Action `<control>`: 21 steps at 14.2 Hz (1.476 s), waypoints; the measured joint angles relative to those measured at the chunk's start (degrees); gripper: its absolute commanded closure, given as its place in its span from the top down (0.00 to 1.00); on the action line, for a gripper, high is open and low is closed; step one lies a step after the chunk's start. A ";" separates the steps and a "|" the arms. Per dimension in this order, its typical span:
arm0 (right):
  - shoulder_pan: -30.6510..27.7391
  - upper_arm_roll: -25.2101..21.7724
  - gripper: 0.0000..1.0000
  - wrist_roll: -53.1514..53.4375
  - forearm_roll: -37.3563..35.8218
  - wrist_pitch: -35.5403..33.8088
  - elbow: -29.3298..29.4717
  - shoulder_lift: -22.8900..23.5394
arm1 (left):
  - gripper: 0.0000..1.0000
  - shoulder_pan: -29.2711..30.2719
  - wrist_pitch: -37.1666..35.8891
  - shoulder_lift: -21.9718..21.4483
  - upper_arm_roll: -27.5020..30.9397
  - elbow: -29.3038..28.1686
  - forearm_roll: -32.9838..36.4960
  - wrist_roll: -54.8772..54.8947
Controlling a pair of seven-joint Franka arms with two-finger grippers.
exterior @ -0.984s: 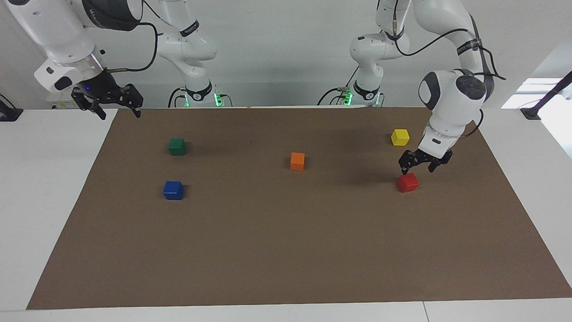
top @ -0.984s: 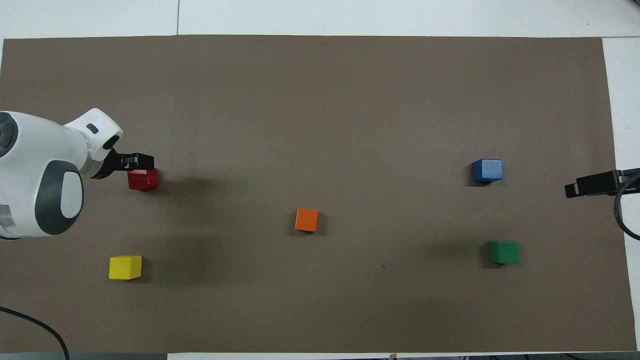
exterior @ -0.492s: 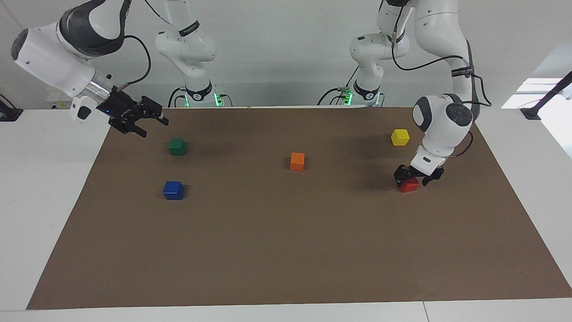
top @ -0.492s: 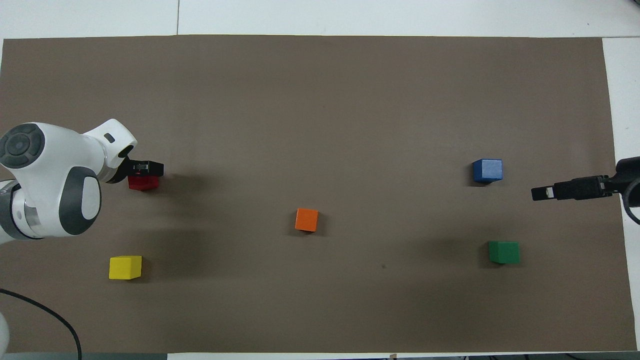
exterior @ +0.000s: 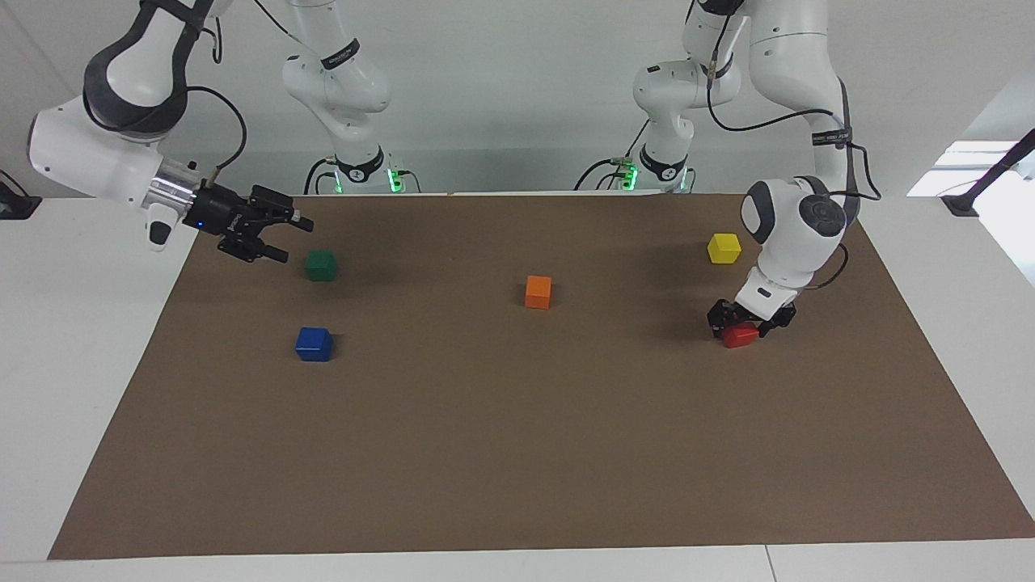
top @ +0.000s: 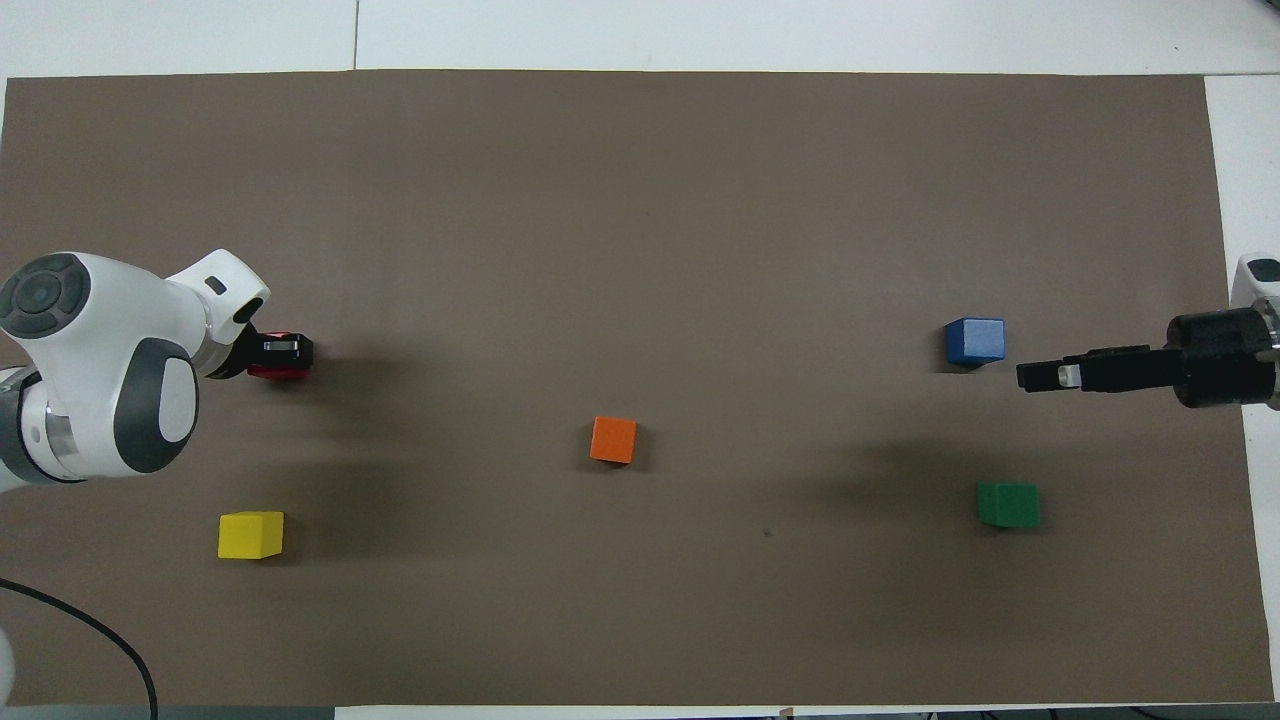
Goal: Transfer red block to right arm and stack on blue block
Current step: 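Lift the red cube with the left gripper while the right gripper approaches, then reach the right gripper toward the red cube held by the left gripper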
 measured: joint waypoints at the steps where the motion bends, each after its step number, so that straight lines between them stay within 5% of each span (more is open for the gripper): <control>1: 0.16 0.05 1.00 -0.02 3.18 -1.99 -0.73 0.16 | 0.00 -0.11 -3.16 -0.07 -0.23 2.28 -1.41 -3.75; 7: 1.93 0.45 1.00 -3.92 17.70 -16.69 -6.02 3.40 | 0.00 -4.74 -26.39 -2.98 -3.63 22.46 -19.12 -39.44; 11: 2.33 0.46 1.00 -7.23 24.40 -28.35 -6.83 9.69 | 0.00 -5.28 -30.92 -10.11 -6.70 25.41 -31.72 -63.57; 17: 11.21 0.71 1.00 -15.17 34.75 -35.27 -10.27 14.36 | 0.00 -11.73 -23.81 -12.99 -13.60 24.22 -38.28 -98.94; 21: 15.48 0.76 1.00 -16.73 38.90 -37.62 -10.50 17.64 | 0.00 -19.17 -10.10 -14.93 -14.14 16.11 -42.62 -103.82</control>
